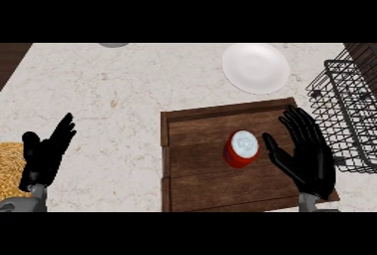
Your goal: Pick the can from the tray and place it in the tiered basket
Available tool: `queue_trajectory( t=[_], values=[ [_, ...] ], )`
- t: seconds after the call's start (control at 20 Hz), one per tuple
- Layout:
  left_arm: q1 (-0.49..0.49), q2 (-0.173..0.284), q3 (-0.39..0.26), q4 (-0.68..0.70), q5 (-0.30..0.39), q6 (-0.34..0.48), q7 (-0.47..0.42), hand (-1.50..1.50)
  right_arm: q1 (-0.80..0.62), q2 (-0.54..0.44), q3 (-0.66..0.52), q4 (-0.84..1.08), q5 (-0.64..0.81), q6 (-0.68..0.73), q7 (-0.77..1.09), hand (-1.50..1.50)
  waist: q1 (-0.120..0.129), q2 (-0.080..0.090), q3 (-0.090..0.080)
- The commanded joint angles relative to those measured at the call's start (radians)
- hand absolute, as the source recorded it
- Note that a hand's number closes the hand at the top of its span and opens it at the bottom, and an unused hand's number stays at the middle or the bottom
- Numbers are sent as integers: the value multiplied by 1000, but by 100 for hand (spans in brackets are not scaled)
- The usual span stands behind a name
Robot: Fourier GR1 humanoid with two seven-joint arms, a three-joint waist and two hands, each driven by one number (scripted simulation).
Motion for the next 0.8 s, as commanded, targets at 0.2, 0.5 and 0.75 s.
queue_trajectory(
  t=[0.2,0.5,0.75],
  values=[
    [52,23,13,1,18,-43,-21,0,115,-296,200,66,399,-120,303,-150,11,-4,-14],
    [91,73,49,2,41,-103,-33,0,-24,-426,292,-166,360,103,713,-150,11,-5,-9],
    [84,53,63,-16,40,-99,-17,0,-212,-455,233,-296,312,180,1025,-150,-2,-3,-6]
  ],
)
